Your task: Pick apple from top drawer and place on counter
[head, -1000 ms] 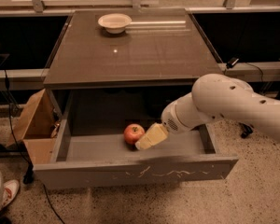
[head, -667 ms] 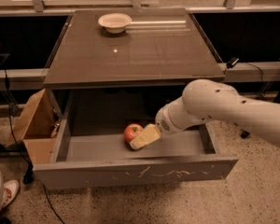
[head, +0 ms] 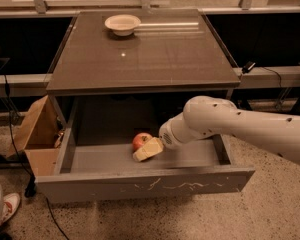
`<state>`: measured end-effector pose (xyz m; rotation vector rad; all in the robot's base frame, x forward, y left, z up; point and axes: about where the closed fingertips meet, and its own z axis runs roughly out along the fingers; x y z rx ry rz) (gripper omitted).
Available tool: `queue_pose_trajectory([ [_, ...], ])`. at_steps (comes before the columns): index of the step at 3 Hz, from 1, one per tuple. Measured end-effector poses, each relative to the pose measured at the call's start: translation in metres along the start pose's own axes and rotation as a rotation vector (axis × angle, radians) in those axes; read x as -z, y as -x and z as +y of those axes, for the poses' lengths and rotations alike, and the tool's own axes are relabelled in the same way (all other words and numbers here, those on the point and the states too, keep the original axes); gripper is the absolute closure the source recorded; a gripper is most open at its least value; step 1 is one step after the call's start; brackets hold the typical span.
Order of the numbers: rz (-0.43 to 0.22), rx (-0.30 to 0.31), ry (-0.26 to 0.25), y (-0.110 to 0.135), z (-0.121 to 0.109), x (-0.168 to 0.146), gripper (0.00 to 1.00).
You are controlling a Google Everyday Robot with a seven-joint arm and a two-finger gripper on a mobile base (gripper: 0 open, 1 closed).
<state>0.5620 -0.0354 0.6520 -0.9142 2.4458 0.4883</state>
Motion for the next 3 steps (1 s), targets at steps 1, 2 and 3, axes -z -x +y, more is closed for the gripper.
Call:
queue_pose_trajectory([
  [1, -0.002, 0.004, 0.011, 0.003, 0.011, -0.018, 0.0],
  [2, -0.014, 0.021, 0.024, 0.01, 0.024, -0.034, 0.0],
  [3, -0.021, 0.037, 0.033, 0.017, 0.032, -0.048, 0.15],
])
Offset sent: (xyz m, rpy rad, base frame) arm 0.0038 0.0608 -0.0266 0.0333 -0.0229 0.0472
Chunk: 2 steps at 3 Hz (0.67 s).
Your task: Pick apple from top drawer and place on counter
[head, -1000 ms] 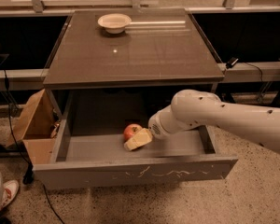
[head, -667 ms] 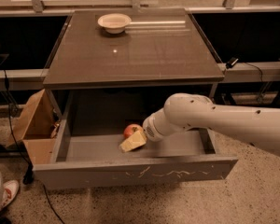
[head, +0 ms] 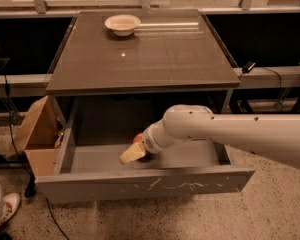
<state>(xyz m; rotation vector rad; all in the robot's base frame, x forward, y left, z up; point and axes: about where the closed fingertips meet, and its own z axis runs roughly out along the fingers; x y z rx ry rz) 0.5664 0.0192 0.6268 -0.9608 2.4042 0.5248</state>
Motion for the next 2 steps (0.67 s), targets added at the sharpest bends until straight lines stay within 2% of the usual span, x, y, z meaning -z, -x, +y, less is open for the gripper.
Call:
queue_pose_trajectory([
  [1, 0.002, 0.013, 0.017, 0.0029, 0.0065, -0.0153, 0.4],
  [2, -0.009, 0.026, 0.018, 0.0046, 0.0083, -0.0169, 0.63],
])
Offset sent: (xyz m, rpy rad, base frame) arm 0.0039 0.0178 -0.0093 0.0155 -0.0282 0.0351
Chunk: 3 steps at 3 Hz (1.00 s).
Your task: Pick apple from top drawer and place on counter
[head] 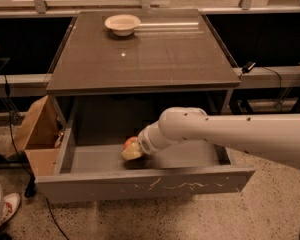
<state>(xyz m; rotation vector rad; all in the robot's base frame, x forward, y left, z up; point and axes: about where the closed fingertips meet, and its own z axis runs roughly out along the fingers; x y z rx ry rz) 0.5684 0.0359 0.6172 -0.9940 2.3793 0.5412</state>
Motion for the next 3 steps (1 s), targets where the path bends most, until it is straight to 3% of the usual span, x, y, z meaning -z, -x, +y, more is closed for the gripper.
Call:
queue_pose_trajectory([
  [1, -0.065, 0.057, -0.03, 0.011, -0.001, 0.04, 0.87],
  [2, -0.139, 0.122, -0.096, 0.017, -0.017, 0.113, 1.0],
  [3, -0.18, 0.162, -0.15, 0.006, -0.037, 0.181, 1.0],
])
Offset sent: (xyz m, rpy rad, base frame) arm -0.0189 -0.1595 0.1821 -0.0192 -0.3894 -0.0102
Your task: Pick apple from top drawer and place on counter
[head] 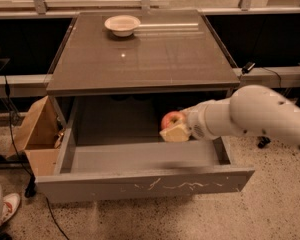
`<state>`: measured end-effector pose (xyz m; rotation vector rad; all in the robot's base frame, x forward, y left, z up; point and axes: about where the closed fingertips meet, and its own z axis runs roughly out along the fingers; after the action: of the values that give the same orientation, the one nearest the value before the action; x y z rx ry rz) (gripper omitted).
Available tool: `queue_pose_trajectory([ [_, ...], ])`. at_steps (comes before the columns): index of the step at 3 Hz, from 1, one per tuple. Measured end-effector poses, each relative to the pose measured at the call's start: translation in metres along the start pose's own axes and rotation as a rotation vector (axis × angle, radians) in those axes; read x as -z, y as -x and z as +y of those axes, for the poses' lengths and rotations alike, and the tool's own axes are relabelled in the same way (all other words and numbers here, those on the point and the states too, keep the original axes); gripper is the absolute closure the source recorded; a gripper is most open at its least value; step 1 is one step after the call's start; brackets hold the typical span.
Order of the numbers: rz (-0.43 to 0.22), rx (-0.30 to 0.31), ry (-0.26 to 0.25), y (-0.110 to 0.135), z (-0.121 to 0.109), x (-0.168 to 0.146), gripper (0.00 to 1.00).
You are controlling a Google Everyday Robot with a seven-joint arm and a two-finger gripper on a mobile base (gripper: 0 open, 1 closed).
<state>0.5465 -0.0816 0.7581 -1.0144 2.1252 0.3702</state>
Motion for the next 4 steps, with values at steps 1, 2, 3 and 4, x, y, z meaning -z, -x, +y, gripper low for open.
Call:
queue_pose_trajectory([
  [1, -0.003, 0.021, -0.019, -0.007, -0.009, 0.016, 1.0],
  [2, -0.09, 0.008, -0.045, 0.022, -0.021, 0.021, 1.0],
  [3, -0.212, 0.07, -0.047, 0.084, -0.039, 0.029, 1.0],
  [4, -0.326, 0.131, -0.054, 0.15, -0.063, 0.035, 1.0],
])
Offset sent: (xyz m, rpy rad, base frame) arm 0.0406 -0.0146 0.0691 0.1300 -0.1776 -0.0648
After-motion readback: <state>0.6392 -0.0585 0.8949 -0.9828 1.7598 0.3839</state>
